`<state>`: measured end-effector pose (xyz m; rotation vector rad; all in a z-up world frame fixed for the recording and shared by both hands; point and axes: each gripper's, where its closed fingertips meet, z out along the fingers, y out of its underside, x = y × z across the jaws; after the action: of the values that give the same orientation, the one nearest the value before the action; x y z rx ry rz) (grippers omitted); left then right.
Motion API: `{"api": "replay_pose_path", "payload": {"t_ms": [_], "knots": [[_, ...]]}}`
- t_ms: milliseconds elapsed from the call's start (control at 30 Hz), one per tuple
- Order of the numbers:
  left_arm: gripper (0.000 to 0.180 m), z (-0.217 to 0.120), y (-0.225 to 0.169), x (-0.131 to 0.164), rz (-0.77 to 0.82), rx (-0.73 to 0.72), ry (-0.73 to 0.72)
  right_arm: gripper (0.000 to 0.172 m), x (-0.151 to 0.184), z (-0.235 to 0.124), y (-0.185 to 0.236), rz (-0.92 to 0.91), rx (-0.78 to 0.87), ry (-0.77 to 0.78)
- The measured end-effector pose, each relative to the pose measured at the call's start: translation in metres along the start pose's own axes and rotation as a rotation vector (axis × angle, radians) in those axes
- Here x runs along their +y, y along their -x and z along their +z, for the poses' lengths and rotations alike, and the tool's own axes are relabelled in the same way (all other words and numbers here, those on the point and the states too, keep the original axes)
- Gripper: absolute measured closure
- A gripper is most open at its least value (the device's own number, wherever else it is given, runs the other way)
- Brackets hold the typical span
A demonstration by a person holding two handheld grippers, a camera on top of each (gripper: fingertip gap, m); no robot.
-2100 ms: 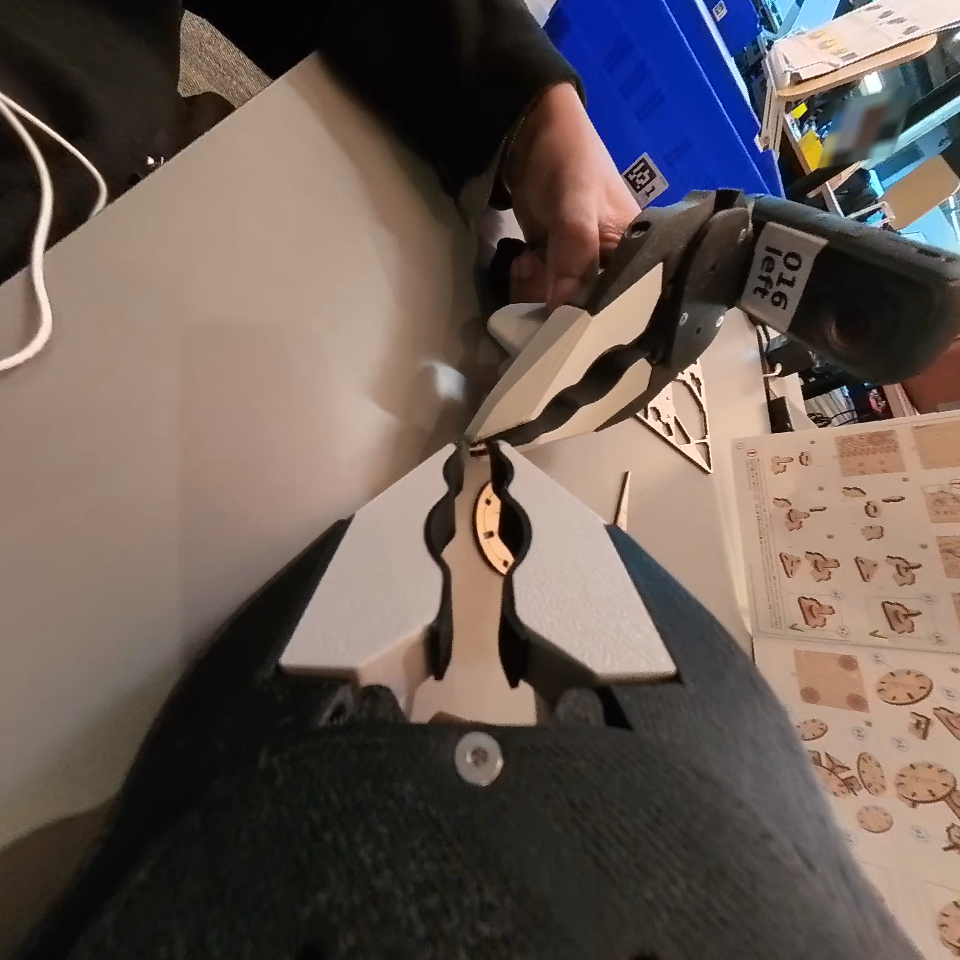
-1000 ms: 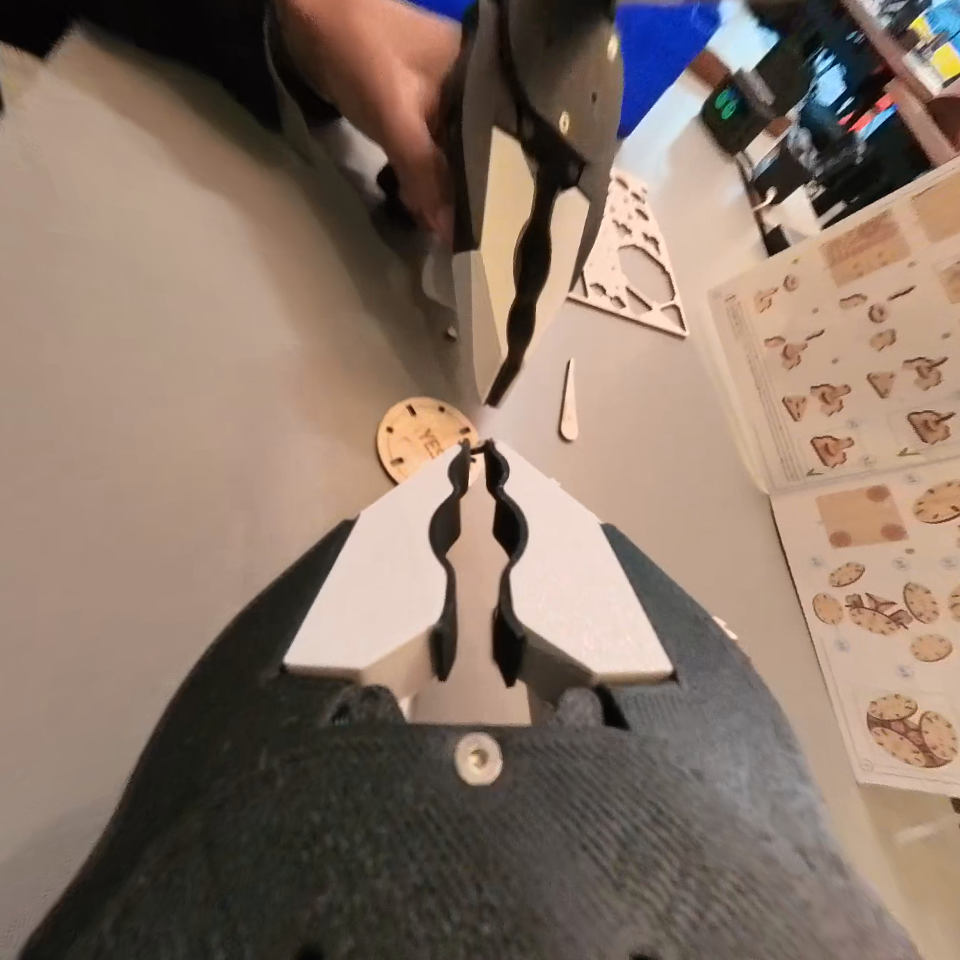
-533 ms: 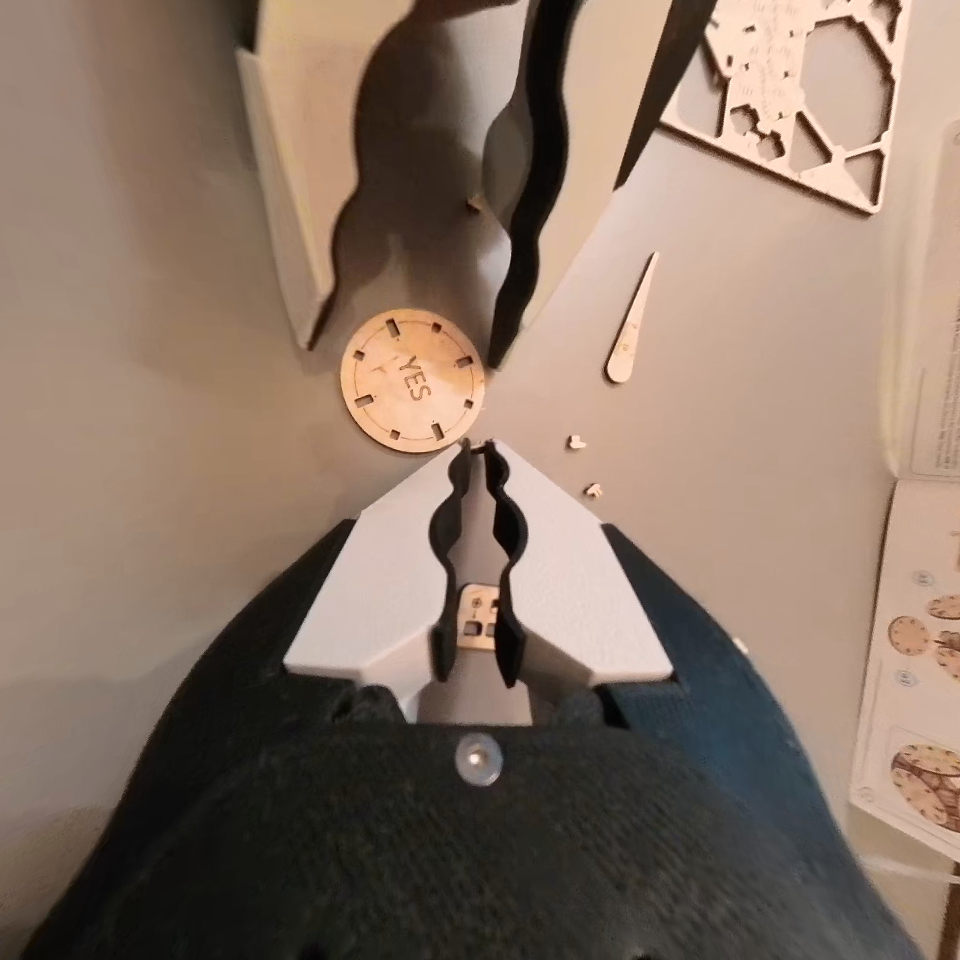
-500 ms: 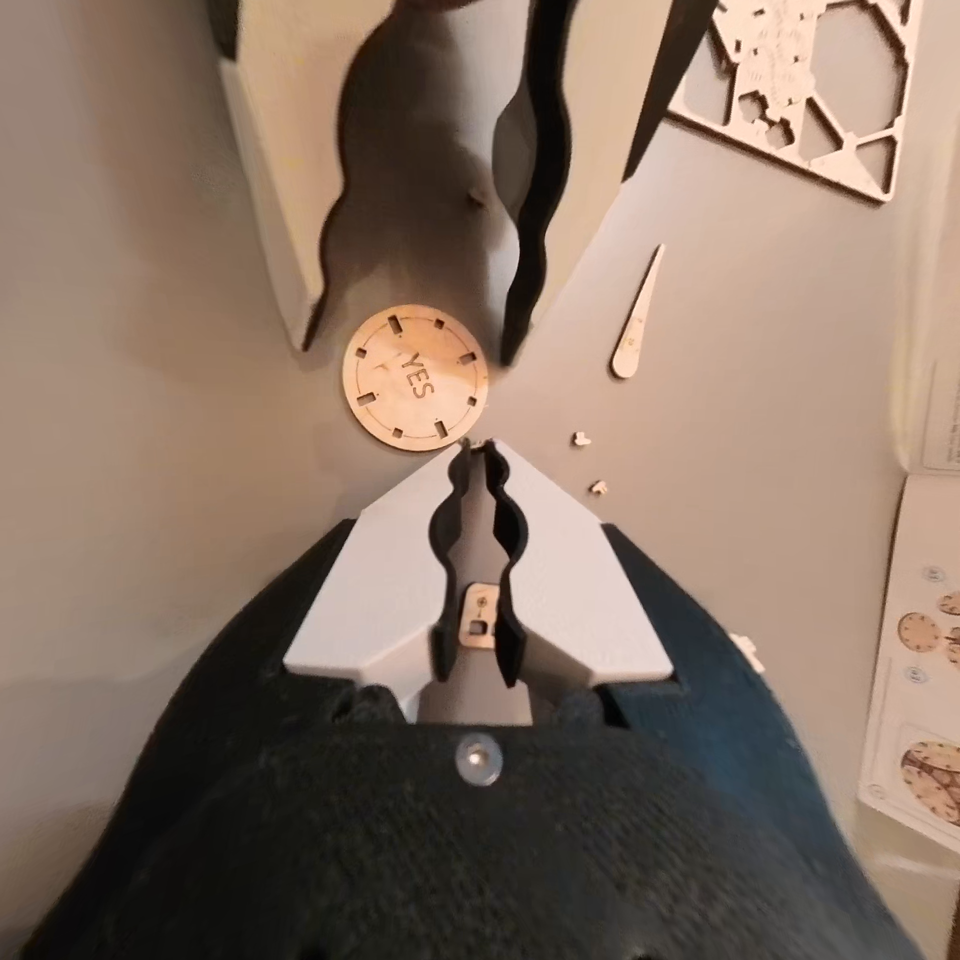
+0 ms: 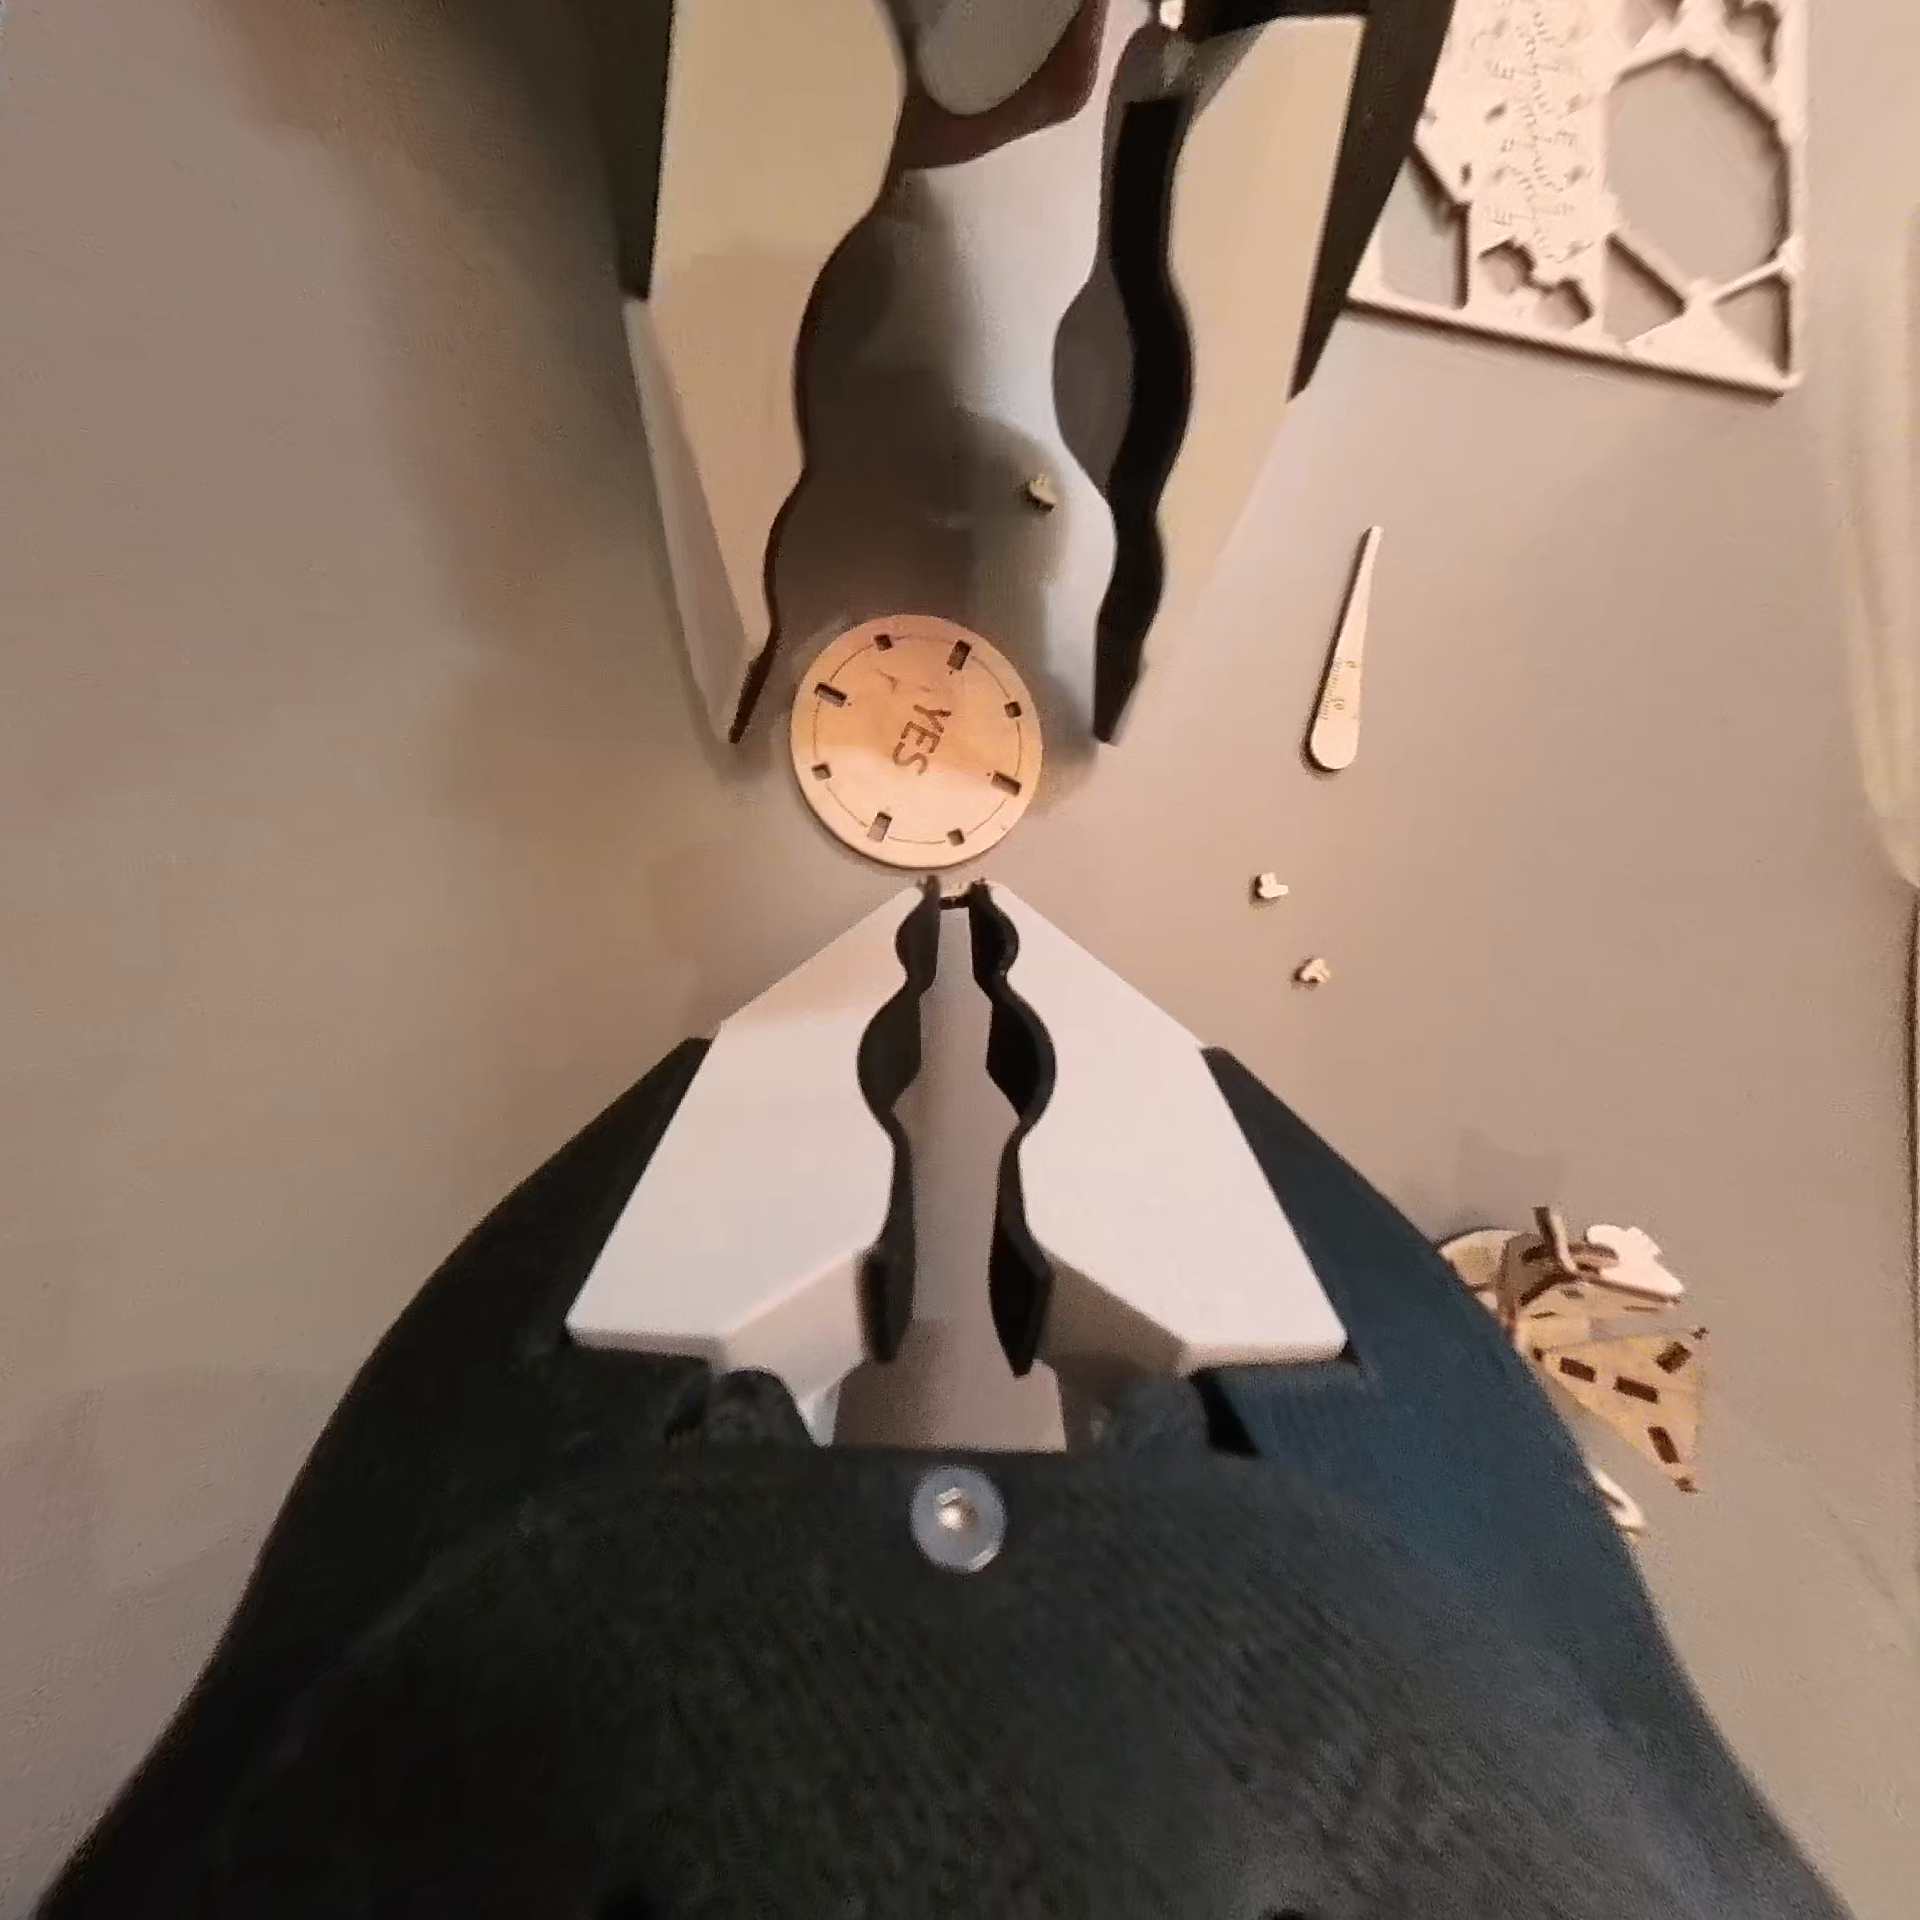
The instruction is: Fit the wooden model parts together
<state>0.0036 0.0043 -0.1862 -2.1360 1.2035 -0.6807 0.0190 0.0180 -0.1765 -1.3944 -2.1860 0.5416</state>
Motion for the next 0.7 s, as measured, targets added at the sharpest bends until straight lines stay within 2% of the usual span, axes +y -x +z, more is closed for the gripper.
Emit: {"api": "replay_pose_path", "payload": {"t_ms": [167, 400, 700], "knots": [[0.111, 0.002, 0.002, 0.004, 0.025, -0.032, 0.027, 0.168, 0.002, 0.013, 0.003, 0.025, -0.091, 0.104], [0.116, 0.003, 0.005, 0.007, 0.063, -0.069, 0.046, 0.168, -0.004, 0.013, 0.002, -0.056, -0.175, 0.167], [0.121, 0.0, 0.002, 0.007, 0.045, -0.034, 0.036, 0.168, -0.006, 0.016, -0.001, -0.128, -0.211, 0.253]]}}
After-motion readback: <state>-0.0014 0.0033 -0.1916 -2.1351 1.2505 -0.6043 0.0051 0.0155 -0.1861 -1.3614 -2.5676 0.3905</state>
